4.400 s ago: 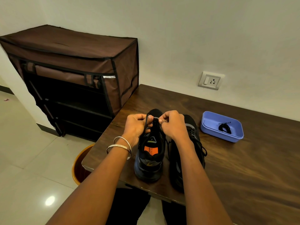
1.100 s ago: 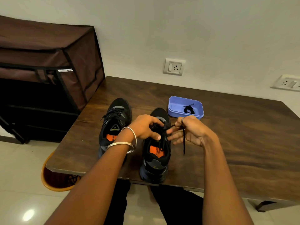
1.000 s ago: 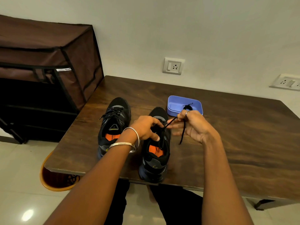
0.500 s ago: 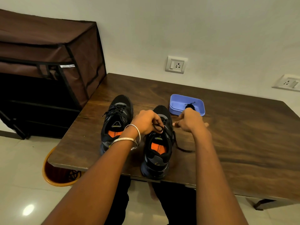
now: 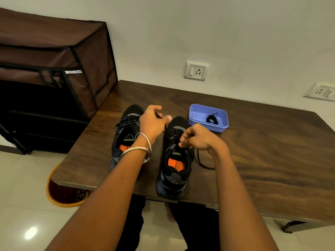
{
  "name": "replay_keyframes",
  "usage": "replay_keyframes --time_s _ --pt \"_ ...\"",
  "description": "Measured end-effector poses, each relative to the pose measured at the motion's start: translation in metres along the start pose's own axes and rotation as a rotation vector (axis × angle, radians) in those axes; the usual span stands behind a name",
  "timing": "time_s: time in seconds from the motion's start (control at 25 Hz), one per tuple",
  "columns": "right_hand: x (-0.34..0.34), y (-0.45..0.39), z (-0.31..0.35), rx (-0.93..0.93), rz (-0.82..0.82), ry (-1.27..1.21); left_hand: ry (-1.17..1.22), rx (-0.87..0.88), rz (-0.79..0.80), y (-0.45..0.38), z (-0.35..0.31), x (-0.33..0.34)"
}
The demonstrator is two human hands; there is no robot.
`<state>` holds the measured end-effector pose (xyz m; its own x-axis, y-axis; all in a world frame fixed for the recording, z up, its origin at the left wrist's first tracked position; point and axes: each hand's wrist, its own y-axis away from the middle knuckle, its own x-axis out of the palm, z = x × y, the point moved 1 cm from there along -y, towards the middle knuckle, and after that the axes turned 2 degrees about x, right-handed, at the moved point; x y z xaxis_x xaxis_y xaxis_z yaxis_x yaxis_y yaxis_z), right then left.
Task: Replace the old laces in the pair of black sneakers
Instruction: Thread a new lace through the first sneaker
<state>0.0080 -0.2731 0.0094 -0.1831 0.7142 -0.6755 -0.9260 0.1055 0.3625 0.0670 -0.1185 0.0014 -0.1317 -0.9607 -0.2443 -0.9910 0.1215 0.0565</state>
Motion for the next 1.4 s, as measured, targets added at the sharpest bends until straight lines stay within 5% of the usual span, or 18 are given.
replay_keyframes --time_s 0.12,0.24,0.4,0.72,0.84,1.04,1.16,1.32,1.4 --pt "0.0 0.003 -0.003 0.045 -0.026 -0.153 -0.48 0.1 0.036 -0.001 0.004 -0.004" --pt "0.0 0.003 -0.002 0.037 -0.066 -0.265 -0.71 0.248 0.121 0.006 -0.007 -0.001" --pt "0.0 0.009 0.0 0.093 -0.065 -0.433 -0.939 0.237 0.311 0.012 -0.01 0.011" --pt "0.003 0.001 -0.015 0.211 0.04 -0.625 -1.058 0.317 0.377 0.011 -0.007 0.023" --pt "-0.005 0.01 -0.014 0.138 0.08 -0.647 -1.144 0.222 0.426 0.008 0.002 0.023" --pt "-0.028 0.028 -0.013 -0.201 -0.083 -1.001 -0.878 0.127 0.429 0.005 0.003 0.02" --pt "-0.042 0.023 -0.023 -0.295 -0.283 -1.418 -0.481 0.012 0.544 0.008 -0.002 0.013" --pt "-0.052 0.017 -0.043 -0.219 -0.584 -1.784 0.083 -0.101 0.515 0.014 -0.013 -0.005" --pt "-0.053 0.02 -0.057 -0.029 -0.722 -1.725 0.192 -0.13 0.413 0.01 -0.01 -0.013"
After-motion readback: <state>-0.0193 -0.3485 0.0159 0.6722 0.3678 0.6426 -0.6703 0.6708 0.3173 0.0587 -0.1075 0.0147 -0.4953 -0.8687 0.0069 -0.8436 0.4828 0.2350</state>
